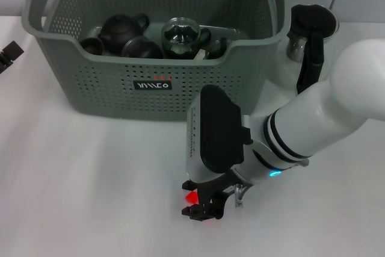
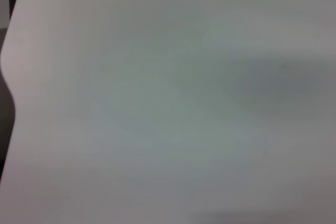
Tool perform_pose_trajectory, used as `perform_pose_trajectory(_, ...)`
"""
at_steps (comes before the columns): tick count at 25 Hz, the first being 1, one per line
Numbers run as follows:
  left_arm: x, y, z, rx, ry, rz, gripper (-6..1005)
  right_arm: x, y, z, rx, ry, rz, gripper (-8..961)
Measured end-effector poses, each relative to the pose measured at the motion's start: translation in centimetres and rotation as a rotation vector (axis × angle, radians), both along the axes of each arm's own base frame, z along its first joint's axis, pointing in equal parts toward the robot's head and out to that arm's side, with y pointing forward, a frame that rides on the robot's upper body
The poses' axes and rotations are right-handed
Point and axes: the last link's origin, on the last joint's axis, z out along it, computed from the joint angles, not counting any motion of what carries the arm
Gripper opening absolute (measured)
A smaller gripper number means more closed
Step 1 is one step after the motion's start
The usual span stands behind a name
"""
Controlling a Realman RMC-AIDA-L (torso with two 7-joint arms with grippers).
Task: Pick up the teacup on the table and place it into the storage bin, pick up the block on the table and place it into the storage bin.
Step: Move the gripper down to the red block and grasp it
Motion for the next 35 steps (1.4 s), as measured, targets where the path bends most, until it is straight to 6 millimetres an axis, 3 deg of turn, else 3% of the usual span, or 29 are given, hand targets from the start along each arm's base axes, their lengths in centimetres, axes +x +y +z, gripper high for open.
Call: perform_pose_trajectory(35,0.2,0.22,-0.07,0.0,-0.002,-0.006,920,0.61,0.38,-0.11,0.007,-0.023,-0.025,465)
